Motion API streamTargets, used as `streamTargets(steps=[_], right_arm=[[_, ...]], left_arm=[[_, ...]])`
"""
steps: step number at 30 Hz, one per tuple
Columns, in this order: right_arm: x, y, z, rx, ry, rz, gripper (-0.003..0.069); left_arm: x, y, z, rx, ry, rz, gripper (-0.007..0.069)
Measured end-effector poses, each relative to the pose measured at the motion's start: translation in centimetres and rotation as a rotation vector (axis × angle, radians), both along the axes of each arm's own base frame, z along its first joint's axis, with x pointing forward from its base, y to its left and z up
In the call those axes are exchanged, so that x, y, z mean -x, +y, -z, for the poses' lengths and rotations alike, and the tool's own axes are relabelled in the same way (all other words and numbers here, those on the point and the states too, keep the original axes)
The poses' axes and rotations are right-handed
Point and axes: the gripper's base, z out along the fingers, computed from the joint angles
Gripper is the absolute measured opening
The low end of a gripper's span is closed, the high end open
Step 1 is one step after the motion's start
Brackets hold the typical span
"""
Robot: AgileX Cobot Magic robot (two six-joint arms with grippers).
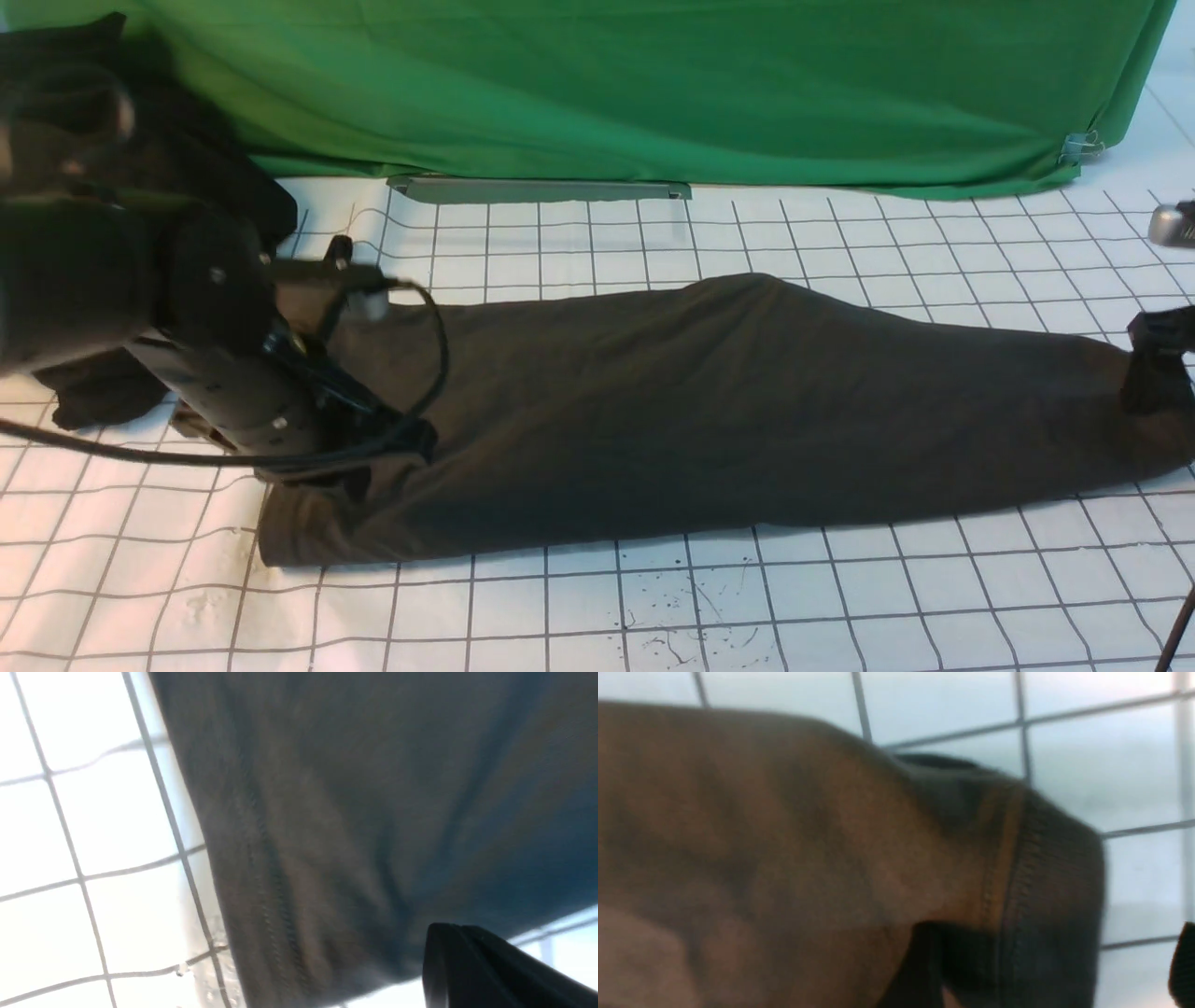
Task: Fold a long-sleeved shirt over a white checkered tablecloth.
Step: 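Pull the folded dark garment lengthwise by its ends to straighten it flat on the table, then fold the right end of the dark garment over onto its left end with the right gripper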
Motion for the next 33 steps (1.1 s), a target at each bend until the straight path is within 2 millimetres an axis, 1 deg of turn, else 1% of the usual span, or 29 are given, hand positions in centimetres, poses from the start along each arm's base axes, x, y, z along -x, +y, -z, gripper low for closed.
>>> streamTargets(steps=[1,2,3,4,5,6,7,8,12,13,17,19,21,22,24,25,28,30,31,32,33], right_arm=[[0.0,0.0,0.4,-0.004,0.012,-0.002,0.0616],[0.0,0.0,0.5,-0.004,0.015,-0.003,0.0613],[-0.1,0.0,1.0,-0.009,0.027,-0.006,0.0566],[-0.1,0.0,1.0,-0.009,0.027,-0.006,0.0559],[-0.1,0.1,1.2,-0.015,0.031,-0.007,0.0488],[-0.1,0.1,1.3,-0.017,0.033,-0.006,0.0449],[-0.1,0.1,1.3,-0.018,0.033,-0.008,0.0439],[-0.1,0.1,1.6,-0.028,0.037,-0.008,0.0344],[-0.3,0.2,1.9,-0.038,0.048,-0.016,0.018],[-0.2,0.2,1.9,-0.04,0.052,-0.02,0.0167],[-0.2,0.3,1.9,-0.04,0.051,-0.061,0.0039],[-0.2,0.1,1.6,-0.036,0.049,-0.057,0.0034],[0.0,-0.7,0.5,-0.006,0.041,-0.032,0.0031],[0.1,-0.9,0.2,-0.003,0.037,-0.025,0.0031],[0.7,-2.5,-2.1,0.054,0.005,0.031,0.0031],[0.8,-2.8,-2.7,0.065,-0.009,0.04,0.0031],[1.7,-4.9,-6.1,0.119,-0.068,0.117,0.0031],[2.1,-5.3,-8.3,0.144,-0.1,0.134,0.0031],[2.2,-5.2,-9.2,0.149,-0.108,0.137,0.0031],[2.3,-5.2,-9.4,0.149,-0.109,0.139,0.0031],[2.3,-4.5,-10.8,0.149,-0.114,0.13,0.0031]], left_arm=[[0.3,0.1,-0.8,0.011,-0.025,-0.001,-0.0002],[0.3,0.1,-0.8,0.012,-0.025,-0.001,-0.0002],[0.8,0.2,-2.2,0.027,-0.066,-0.002,-0.0002],[0.9,0.2,-2.3,0.028,-0.07,-0.002,-0.0002],[1.4,0.4,-3.4,0.043,-0.106,-0.003,-0.0002],[1.6,0.4,-3.7,0.048,-0.113,-0.003,-0.0002],[1.7,0.4,-3.9,0.052,-0.119,-0.004,-0.0002],[2.0,0.5,-4.5,0.063,-0.138,-0.006,-0.0002],[2.6,0.6,-5.3,0.075,-0.145,-0.007,-0.0002],[2.7,0.6,-5.3,0.075,-0.143,-0.007,-0.0002],[3.1,0.7,-5.3,0.065,-0.106,-0.005,-0.0002],[3.2,0.8,-5.2,0.061,-0.093,-0.004,-0.0002],[3.4,0.8,-5.3,0.058,-0.08,-0.003,-0.0002],[3.4,0.8,-5.3,0.058,-0.079,-0.003,-0.0002],[3.8,0.9,-5.6,0.059,-0.085,-0.002,-0.0002],[3.8,0.9,-5.7,0.06,-0.086,-0.002,-0.0002],[4.3,1.1,-6.6,0.07,-0.119,-0.001,-0.0002],[4.5,1.2,-7.1,0.078,-0.152,-0.002,-0.0002],[4.6,1.2,-7.4,0.083,-0.17,-0.002,-0.0002],[4.6,1.2,-7.4,0.083,-0.171,-0.002,-0.0002],[4.6,1.2,-7.7,0.09,-0.195,-0.001,-0.0002]])
